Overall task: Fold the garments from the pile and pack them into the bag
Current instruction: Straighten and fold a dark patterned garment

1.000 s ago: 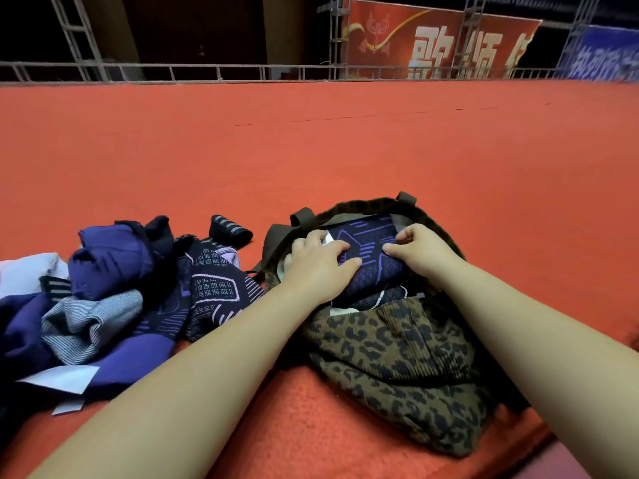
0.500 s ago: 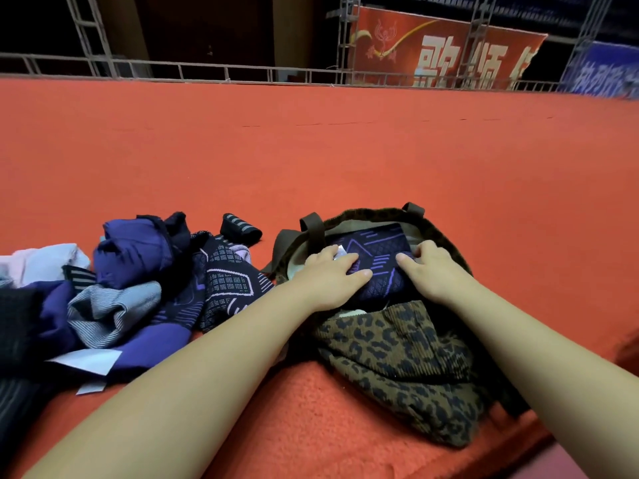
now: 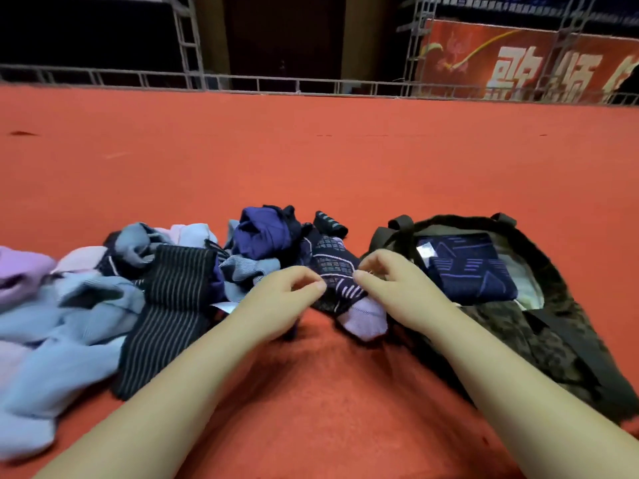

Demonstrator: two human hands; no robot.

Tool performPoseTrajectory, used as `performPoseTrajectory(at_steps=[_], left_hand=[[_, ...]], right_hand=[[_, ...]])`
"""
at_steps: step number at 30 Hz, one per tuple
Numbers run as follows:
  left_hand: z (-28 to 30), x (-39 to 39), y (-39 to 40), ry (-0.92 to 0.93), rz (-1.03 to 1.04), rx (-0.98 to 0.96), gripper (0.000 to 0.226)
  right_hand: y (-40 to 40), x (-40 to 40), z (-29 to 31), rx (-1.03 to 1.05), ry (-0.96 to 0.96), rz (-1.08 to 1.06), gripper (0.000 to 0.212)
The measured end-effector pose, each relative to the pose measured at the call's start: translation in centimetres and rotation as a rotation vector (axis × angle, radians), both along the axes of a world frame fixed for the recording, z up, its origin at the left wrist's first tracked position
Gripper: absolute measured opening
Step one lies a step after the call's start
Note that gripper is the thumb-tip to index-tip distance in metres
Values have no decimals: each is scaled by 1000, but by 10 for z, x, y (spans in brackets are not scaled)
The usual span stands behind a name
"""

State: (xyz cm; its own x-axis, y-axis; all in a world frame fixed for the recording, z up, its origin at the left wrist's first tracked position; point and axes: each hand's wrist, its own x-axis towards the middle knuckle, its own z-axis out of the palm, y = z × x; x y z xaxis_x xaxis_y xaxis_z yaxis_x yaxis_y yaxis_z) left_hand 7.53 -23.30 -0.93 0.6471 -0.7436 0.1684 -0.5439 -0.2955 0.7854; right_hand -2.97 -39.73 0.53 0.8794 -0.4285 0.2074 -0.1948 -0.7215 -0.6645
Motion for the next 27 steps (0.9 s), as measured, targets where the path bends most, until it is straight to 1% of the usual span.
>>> performPoseTrajectory(at_steps=[2,4,5,8,10,11,13,15,16,18,20,21,22,24,25,27], left_hand=[[-7,11,27,60,86,-30,18],[-16,22,51,115,160,-46,13],[-21,27,60,148,183,-55,11],[-27,33,76,228,197,-59,23],[-32,39,79,243,207,-44,14],[-35,42,79,250,217,-36,13],[-40,47,79,291,242,-10,19],[-47,52,80,307,247,32,28],[-49,53,81,282,236,54,33],[-51,54,82,210,220,47,36],[-49,52,83,176,207,-44,34],[-48,51,84,153,202,-88,34],[-49,51,84,112,197,-101,36],[-52,53,85,80,194,-40,42],[-53,53,86,115,190,19,46],[-59,55,85,251,182,86,51]], right_hand=[[23,13,-10,73,25,70,16],[42,25,-20,76,41,96,19],[50,32,-24,46,46,88,21],[70,55,-27,-23,20,39,21],[80,71,-24,10,31,19,22],[83,78,-25,4,80,1,25],[84,87,-33,-67,216,-28,36],[81,92,-45,-56,282,18,40],[80,91,-47,3,272,86,41],[79,84,-47,194,175,264,44],[80,74,-42,476,65,395,42],[81,69,-39,608,41,441,43],[81,65,-38,697,48,484,45],[80,61,-37,740,170,571,51],[80,59,-37,758,256,621,56],[77,56,-38,849,408,701,67]])
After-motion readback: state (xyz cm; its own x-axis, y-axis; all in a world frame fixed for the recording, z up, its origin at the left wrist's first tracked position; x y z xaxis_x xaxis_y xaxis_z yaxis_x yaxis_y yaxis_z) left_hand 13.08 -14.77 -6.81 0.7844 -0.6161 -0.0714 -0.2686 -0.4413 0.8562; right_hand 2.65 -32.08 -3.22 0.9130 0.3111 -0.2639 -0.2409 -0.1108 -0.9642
